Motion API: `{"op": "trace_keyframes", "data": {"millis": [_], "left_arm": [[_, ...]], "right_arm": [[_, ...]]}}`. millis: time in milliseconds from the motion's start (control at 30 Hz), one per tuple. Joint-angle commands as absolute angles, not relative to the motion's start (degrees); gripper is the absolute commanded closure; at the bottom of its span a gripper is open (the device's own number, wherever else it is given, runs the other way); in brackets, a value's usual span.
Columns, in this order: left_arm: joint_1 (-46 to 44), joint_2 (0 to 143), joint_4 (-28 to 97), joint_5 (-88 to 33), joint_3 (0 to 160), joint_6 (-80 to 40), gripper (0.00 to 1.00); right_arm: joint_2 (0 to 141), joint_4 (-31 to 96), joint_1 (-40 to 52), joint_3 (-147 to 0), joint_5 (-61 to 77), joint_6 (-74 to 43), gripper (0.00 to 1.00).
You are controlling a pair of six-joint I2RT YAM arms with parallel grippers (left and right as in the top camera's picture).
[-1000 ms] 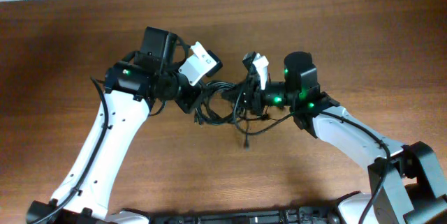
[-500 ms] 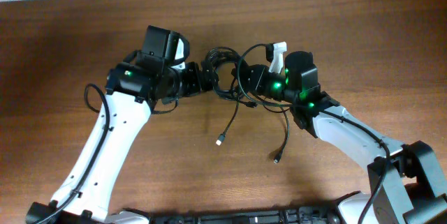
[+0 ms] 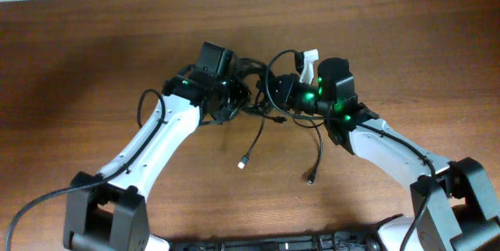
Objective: Untangle cables
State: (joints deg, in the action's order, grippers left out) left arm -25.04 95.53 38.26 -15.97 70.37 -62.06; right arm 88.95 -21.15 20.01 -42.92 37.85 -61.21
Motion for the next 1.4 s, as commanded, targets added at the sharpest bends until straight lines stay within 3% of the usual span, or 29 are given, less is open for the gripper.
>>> {"op": "trace_keyframes", "data": {"millis": [0,33,100,133,300,500,600,833,1000,1100,1200,1367], "left_arm": [[-21.37,95.85,39.11,-12.6,70.0,-54.52,1.0],[-18.9,95.48,41.71,-12.6,70.02,-52.29,1.0],[-16.21,94.98,44.05,-12.6,70.02,-48.38,1.0],[-15.25,94.76,44.47,-12.62,70.02,-46.44,1.0],[-12.8,89.89,46.19,-13.19,70.02,-34.06,1.0],[-12.8,78.74,53.36,-3.9,70.0,-29.41,1.0],[-12.8,77.76,53.91,-3.6,70.0,-29.43,1.0],[-12.8,77.76,53.67,-3.55,70.0,-29.43,0.97],[-12.86,77.89,52.29,-3.57,70.0,-29.43,0.94],[-12.86,77.89,51.03,-3.6,70.0,-32.34,1.0],[-14.13,77.89,51.0,-3.66,70.0,-36.95,1.0],[-17.5,77.89,51.03,-3.57,70.0,-42.76,1.0]], "right_arm": [[88.88,-21.82,19.86,-43.07,38.54,-57.17,0.73],[88.88,-21.8,19.86,-43.07,38.57,-51.99,0.52],[88.88,-21.61,19.86,-43.07,38.52,-45.45,0.3],[88.88,-21.5,19.86,-43.07,38.48,-42.96,0.24],[88.88,-21.21,19.86,-43.07,36.23,-31.51,0.16],[88.88,-21.26,19.88,-43.07,35.73,-31.33,0.09],[88.88,-20.95,20.58,-43.07,46.72,-31.31,0.09],[88.88,-20.82,25.87,-43.07,47.29,-31.31,0.09],[88.88,-26.35,25.87,-43.09,62.13,-31.31,0.09],[88.88,-26.37,27.33,-43.07,61.14,-30.98,0.15],[88.88,-25.69,33.58,-43.07,46.24,-25.82,0.25],[88.88,-25.69,41.65,-43.07,29.93,-25.71,0.51]]}}
